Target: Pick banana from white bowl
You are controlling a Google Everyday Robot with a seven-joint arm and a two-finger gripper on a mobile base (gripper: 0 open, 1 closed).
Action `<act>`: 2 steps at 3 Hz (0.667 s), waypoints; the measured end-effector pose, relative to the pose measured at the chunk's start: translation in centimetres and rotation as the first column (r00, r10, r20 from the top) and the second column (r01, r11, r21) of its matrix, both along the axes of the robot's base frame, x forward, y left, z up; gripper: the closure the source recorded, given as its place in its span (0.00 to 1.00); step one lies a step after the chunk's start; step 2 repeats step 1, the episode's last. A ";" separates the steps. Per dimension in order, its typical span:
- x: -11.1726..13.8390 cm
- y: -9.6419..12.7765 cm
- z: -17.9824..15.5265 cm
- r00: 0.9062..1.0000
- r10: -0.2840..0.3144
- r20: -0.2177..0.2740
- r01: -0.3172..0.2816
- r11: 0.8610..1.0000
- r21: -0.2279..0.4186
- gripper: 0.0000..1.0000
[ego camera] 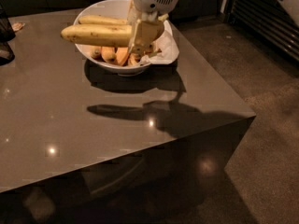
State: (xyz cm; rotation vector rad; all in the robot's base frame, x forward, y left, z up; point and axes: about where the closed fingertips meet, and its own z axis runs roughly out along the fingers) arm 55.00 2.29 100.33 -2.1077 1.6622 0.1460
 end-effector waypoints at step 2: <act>-2.1 0.5 -0.6 1.000 -0.008 -0.018 0.008 0.999 0.033 1.00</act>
Offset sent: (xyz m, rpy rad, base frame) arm 0.0000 0.0000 0.0000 0.0000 0.0000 0.0000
